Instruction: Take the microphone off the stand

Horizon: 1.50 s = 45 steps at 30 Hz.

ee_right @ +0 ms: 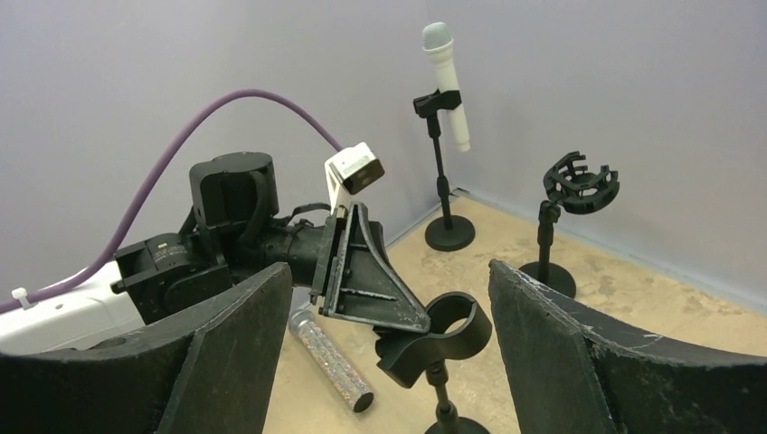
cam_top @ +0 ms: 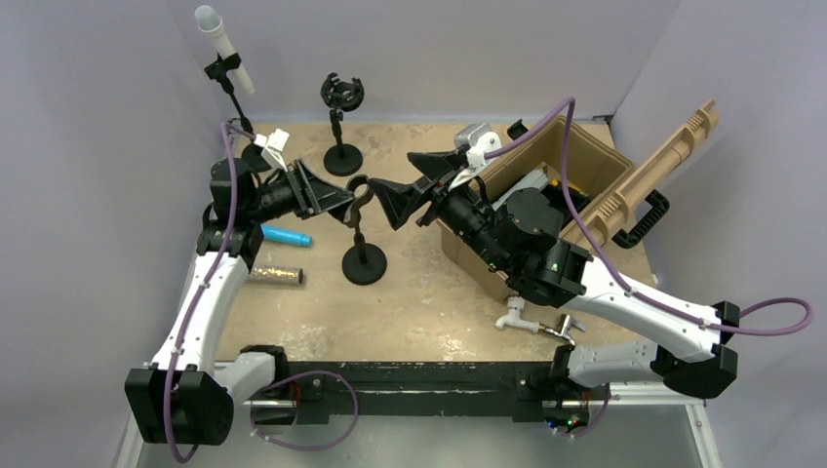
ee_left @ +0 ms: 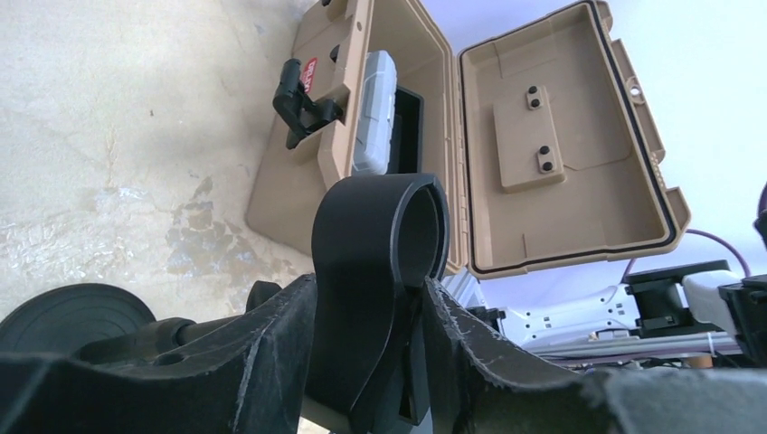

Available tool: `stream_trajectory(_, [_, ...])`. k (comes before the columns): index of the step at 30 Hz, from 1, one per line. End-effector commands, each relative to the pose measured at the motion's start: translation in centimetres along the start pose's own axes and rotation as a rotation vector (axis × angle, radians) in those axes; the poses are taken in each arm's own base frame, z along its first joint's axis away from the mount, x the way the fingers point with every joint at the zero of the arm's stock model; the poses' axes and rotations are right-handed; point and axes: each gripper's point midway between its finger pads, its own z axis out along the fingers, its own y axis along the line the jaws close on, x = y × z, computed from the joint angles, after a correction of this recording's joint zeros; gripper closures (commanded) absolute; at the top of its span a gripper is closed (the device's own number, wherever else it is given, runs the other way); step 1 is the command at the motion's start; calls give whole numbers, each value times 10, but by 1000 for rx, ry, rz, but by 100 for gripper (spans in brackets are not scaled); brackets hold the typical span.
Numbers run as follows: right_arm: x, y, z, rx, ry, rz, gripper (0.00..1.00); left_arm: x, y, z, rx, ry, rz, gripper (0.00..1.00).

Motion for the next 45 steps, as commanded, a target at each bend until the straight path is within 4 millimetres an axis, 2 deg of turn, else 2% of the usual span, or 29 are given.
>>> stream_trajectory(1, [-19, 0, -4, 0, -54, 21, 22, 38, 54, 3, -137, 77, -43, 57])
stream_trajectory(7, [-18, -1, -5, 1, -53, 22, 22, 63, 94, -2, -263, 112, -46, 59])
stream_trajectory(11, [-16, 0, -4, -2, -48, 19, 22, 64, 101, -1, -282, 111, -49, 58])
stream_trajectory(14, [-17, -1, -5, -2, -49, 21, 22, 57, 94, -2, -278, 102, -33, 49])
stream_trajectory(18, [-16, -1, -5, -1, -50, 23, 22, 42, 68, -12, -268, 55, 51, 26])
stream_trajectory(23, [-14, 0, -4, -3, -50, 23, 22, 28, 31, -29, -291, 22, 279, 9])
stream_trajectory(25, [-12, 1, -3, -10, -48, 22, 22, 30, 25, -31, -318, 53, 366, 1])
stream_trajectory(26, [-13, 1, -3, -11, -48, 22, 22, 33, 25, -30, -337, 82, 404, 0])
stream_trajectory(30, [-15, 0, -5, -10, -52, 24, 22, 45, 32, -23, -438, 212, 510, 0])
stream_trajectory(32, [-17, -1, -7, -5, -55, 25, 22, 41, 33, -21, -470, 218, 541, 2])
stream_trajectory(36, [-20, -4, -11, 3, -62, 27, 22, 35, 30, -13, -478, 224, 581, 10])
stream_trajectory(45, [-21, -6, -14, 9, -67, 27, 22, 41, 37, 7, -543, 270, 678, 33])
